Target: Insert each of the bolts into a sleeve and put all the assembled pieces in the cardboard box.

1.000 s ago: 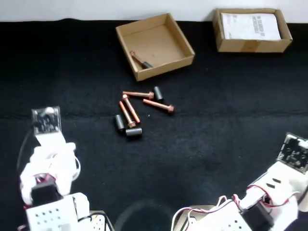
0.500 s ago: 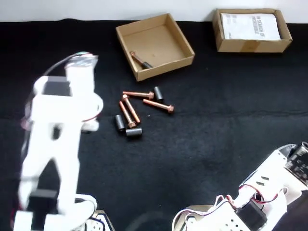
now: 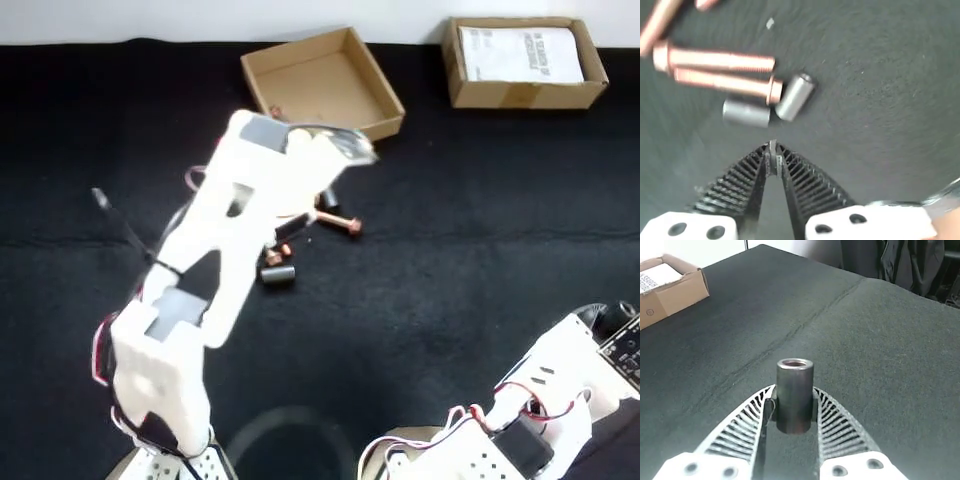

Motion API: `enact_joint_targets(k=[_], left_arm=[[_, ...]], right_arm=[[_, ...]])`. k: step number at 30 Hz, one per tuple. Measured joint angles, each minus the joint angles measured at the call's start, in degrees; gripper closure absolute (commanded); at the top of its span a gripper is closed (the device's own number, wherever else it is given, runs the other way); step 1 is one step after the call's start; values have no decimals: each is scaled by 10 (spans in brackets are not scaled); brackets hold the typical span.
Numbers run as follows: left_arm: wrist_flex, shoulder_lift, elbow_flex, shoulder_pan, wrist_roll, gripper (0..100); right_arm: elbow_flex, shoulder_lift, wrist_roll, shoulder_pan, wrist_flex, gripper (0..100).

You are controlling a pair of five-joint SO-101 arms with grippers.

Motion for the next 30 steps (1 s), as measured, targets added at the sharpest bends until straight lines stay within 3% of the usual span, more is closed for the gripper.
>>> enact_joint_targets(k=[5, 10, 16, 23, 30], left_arm=[[1, 52, -87, 33, -126, 986], [-1, 137, -188, 68, -144, 971], [-11, 279, -331, 78, -144, 840], [-11, 398, -459, 78, -156, 839], [-11, 418, -479, 78, -213, 839]], right_arm=[[3, 0, 0, 0, 0, 991], [3, 0, 0, 0, 0, 991], [3, 0, 0, -1, 0, 991], [3, 0, 0, -4, 0, 991], [3, 0, 0, -4, 0, 990]])
